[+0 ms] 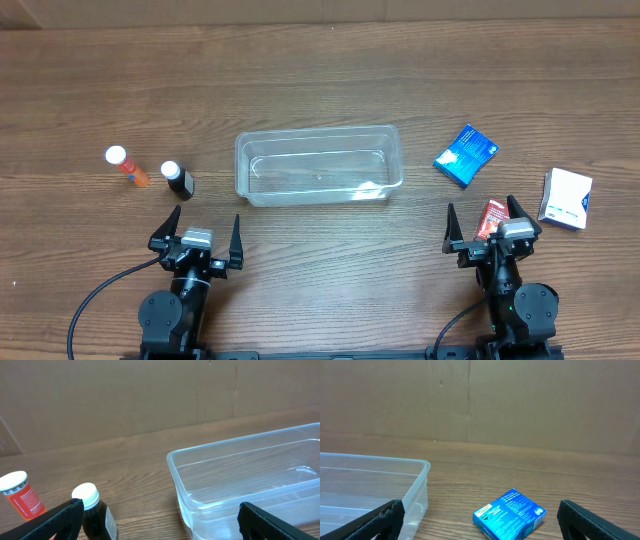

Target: Pack container

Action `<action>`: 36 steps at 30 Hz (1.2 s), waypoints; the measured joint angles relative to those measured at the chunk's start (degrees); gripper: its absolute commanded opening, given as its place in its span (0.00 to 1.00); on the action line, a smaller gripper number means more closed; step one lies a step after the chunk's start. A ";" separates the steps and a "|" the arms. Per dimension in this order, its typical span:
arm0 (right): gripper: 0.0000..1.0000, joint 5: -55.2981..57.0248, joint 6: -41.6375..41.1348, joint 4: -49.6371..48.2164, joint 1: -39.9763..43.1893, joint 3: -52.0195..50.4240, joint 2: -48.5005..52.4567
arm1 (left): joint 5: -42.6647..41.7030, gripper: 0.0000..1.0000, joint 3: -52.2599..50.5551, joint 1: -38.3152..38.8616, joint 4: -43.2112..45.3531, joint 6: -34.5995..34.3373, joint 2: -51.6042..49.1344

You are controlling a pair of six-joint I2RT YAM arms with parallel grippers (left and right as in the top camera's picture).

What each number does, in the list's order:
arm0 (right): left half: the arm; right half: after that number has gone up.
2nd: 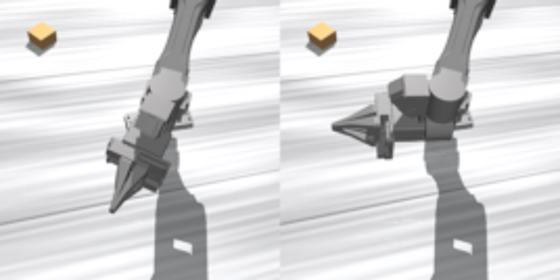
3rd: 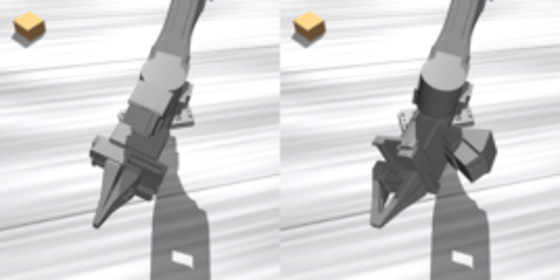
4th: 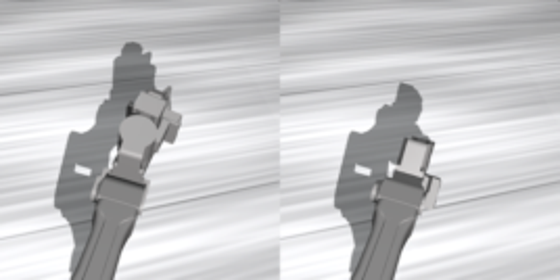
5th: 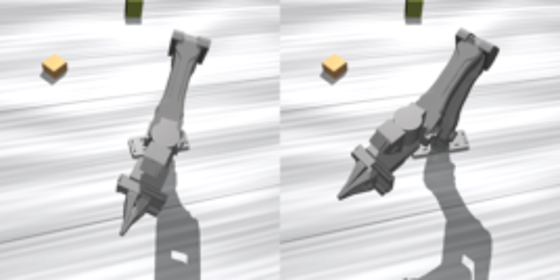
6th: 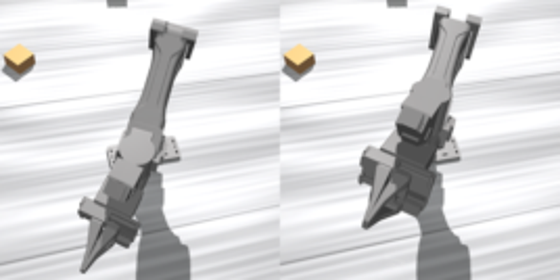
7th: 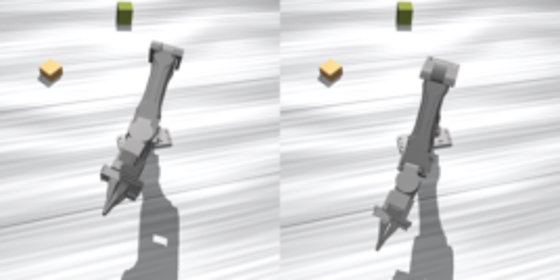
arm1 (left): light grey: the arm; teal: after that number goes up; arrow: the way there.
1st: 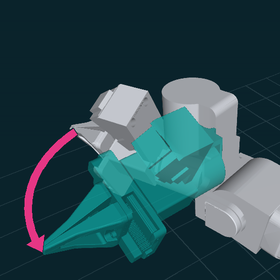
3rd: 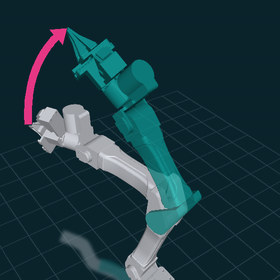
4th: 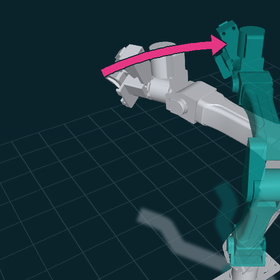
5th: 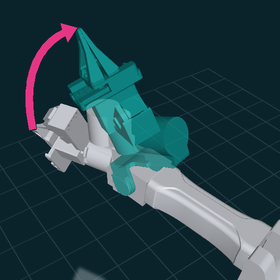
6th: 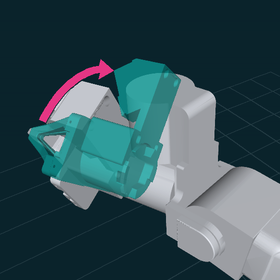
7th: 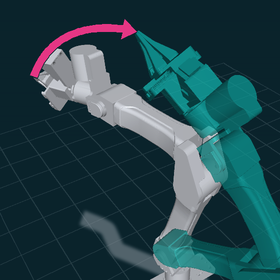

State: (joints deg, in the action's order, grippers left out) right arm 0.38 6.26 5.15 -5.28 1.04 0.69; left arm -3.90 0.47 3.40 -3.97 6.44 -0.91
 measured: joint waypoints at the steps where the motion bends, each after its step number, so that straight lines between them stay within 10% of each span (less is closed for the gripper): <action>1: 1.00 0.00 0.00 0.00 0.00 0.00 0.00 | 0.00 1.00 0.00 0.00 0.00 0.00 0.00; 36: 1.00 -0.20 -8.63 3.21 0.00 2.27 1.33 | -0.07 1.00 1.51 0.00 -2.36 -6.03 0.00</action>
State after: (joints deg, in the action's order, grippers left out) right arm 0.19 -2.37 8.36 -5.28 3.31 2.02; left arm -3.97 1.98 3.40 -6.33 0.40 -0.91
